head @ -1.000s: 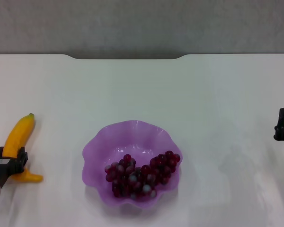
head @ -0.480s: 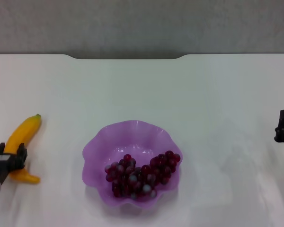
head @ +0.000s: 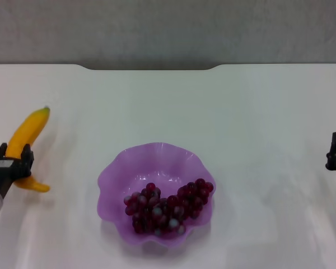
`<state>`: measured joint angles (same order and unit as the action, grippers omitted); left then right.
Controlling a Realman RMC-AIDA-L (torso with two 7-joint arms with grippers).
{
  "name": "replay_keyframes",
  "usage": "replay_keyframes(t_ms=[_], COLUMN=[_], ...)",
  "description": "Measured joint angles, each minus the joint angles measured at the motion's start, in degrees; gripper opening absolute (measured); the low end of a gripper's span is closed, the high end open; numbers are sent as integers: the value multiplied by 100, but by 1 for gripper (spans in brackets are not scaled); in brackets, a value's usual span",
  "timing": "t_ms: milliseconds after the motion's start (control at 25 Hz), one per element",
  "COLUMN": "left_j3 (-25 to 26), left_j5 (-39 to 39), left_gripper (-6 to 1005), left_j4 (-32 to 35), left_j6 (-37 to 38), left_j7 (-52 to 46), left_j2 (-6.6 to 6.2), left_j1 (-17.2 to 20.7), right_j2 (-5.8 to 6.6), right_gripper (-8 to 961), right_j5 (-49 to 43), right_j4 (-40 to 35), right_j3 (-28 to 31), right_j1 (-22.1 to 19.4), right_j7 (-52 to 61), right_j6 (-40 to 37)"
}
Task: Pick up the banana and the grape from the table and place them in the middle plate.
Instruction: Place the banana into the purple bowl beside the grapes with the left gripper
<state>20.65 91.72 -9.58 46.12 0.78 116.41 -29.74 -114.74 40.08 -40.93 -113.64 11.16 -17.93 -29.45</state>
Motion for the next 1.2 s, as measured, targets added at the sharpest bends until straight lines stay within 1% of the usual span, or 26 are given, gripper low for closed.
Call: replay_keyframes(t_ms=[80, 200, 240, 280, 320, 400, 440, 480, 520, 560, 600, 640, 680, 720, 800, 840, 920, 960, 1000, 1040, 1080, 1120, 1160, 1200], left_j3=[1, -1, -1, -1, -1, 5, 21, 41, 60, 77, 77, 77, 77, 77, 120, 157, 301, 488, 600, 600, 908, 1061, 1061, 1482], left_j5=[13, 298, 601, 601, 724, 1152, 1360, 1635, 1771, 2037, 2037, 2175, 2381, 2381, 2771, 2853, 3149, 3425, 3556, 3556, 3810, 3924, 3924, 4199], left_gripper=[484, 484, 485, 485, 485, 486, 486, 486, 486, 487, 487, 487, 487, 488, 488, 488, 489, 489, 489, 490, 490, 490, 490, 491], left_j4=[-48, -388, -678, -678, -813, -1263, -1528, -1952, -2217, -2911, -2911, -3279, -3734, -3734, -4256, -4329, -4539, -4652, -4670, -4670, -4616, -4576, -4576, -4475], left_j6=[87, 416, 545, 545, 575, 598, 597, 589, 587, 566, 566, 550, 503, 503, 216, 110, -370, -1010, -1327, -1327, -1912, -2177, -2177, -2831], left_j7=[-1, -69, -103, -103, -107, -111, -114, -116, -118, -119, -119, -117, -93, -93, 52, 107, 320, 597, 755, 755, 1088, 1253, 1253, 1708], left_j2=[-3, -58, -125, -125, -157, -324, -438, -627, -760, -1126, -1126, -1318, -1540, -1540, -1745, -1761, -1762, -1657, -1560, -1560, -1299, -1174, -1174, -855], left_j1=[-3, 20, 50, 50, 55, 81, 98, 133, 151, 199, 199, 222, 256, 256, 278, 279, 281, 285, 286, 286, 312, 331, 331, 388], right_j2=[1, 3, 3, 3, 3, 8, 11, 11, 13, 13, 13, 10, 7, 7, 6, 6, 0, 0, -3, -3, -3, -4, -4, -5], right_gripper=[1, 2, 2, 2, 2, 2, 2, 2, 2, 2, 2, 2, 3, 3, 3, 3, 3, 3, 3, 3, 3, 3, 3, 3], right_j5=[0, 0, 0, 0, 0, 0, 0, 0, 0, 0, 0, 0, 0, 0, 0, 0, 0, 0, 0, 0, 0, 0, 0, 0], right_j4=[39, 177, 177, 195, 207, 210, 213, 213, 235, 265, 265, 337, 377, 400, 419, 425, 427, 427, 427, 427, 428, 425, 425, 422], right_j3=[0, 0, 0, 0, 0, 0, 0, 0, 0, 0, 0, 0, 0, 0, 0, 0, 0, 0, 0, 0, 0, -2, -2, -8], right_j1=[-1, 31, 31, 36, 38, 39, 40, 40, 51, 67, 67, 115, 144, 159, 174, 179, 181, 181, 185, 185, 188, 195, 195, 196], right_j7=[0, 0, 0, 0, 0, 0, 0, 0, 0, 0, 0, 0, 2, 4, 10, 15, 19, 19, 20, 20, 20, 21, 21, 21], right_j6=[0, 0, 0, 0, 0, 0, 1, 1, 0, 0, 0, 1, 4, 7, 14, 18, 16, 16, 14, 14, 14, 14, 14, 14])
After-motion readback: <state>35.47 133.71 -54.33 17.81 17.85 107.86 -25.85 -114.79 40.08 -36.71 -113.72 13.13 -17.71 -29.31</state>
